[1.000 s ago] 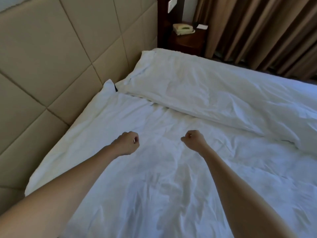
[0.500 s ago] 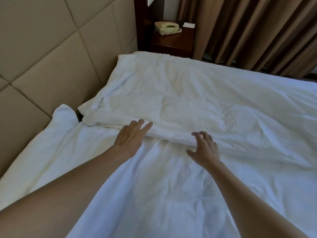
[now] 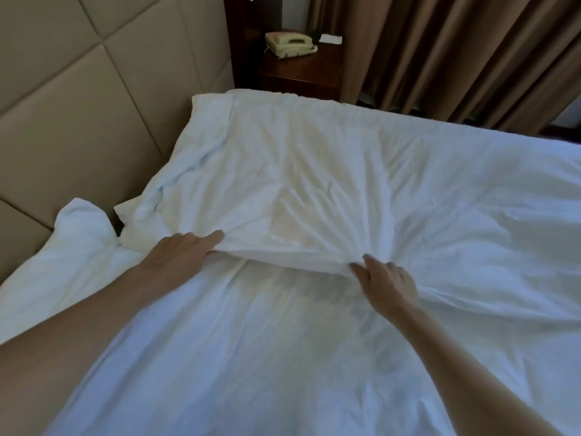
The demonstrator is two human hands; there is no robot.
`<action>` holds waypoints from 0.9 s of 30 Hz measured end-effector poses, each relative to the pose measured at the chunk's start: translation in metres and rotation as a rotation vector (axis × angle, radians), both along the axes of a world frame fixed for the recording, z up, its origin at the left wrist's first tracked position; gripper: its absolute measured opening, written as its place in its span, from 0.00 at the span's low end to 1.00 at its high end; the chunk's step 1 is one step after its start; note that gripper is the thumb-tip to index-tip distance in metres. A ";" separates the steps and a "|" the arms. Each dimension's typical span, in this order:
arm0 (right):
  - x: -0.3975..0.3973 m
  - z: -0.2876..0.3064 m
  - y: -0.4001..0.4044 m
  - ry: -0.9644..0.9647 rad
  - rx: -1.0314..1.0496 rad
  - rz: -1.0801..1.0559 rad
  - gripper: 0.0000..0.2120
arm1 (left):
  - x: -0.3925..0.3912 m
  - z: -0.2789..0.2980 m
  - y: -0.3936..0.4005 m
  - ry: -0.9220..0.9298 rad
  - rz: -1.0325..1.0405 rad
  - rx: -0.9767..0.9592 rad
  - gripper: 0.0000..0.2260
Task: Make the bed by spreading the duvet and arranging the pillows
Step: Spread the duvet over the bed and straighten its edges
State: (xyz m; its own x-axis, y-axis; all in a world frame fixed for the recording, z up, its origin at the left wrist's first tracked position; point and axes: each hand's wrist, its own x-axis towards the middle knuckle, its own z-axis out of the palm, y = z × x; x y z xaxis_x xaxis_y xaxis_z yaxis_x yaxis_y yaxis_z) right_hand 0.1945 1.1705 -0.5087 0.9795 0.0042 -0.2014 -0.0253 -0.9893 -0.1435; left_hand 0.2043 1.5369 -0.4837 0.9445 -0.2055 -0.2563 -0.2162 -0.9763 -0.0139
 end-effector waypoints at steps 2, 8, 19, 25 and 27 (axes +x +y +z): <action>-0.028 0.029 0.010 0.062 -0.003 0.042 0.27 | -0.024 0.033 0.020 -0.166 -0.134 0.075 0.24; -0.118 0.112 -0.016 0.182 0.045 -0.039 0.36 | -0.152 0.105 0.009 -0.767 -0.234 -0.194 0.15; -0.289 0.059 0.086 0.838 0.560 0.225 0.12 | -0.304 0.073 0.059 -0.176 0.709 -0.144 0.30; -0.404 0.065 0.175 0.933 0.925 -0.077 0.12 | -0.437 0.091 0.094 0.211 1.038 -0.428 0.35; -0.432 0.082 0.199 1.027 0.959 -0.151 0.15 | -0.465 0.100 0.096 0.309 1.021 -0.455 0.33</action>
State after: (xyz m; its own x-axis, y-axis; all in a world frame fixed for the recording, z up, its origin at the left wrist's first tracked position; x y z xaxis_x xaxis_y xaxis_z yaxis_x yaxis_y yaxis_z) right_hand -0.2371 1.3694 -0.4264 0.4036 0.4547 -0.7939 -0.6240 -0.4978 -0.6023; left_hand -0.2604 1.6326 -0.3835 0.6338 0.4839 -0.6034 0.7425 -0.5991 0.2994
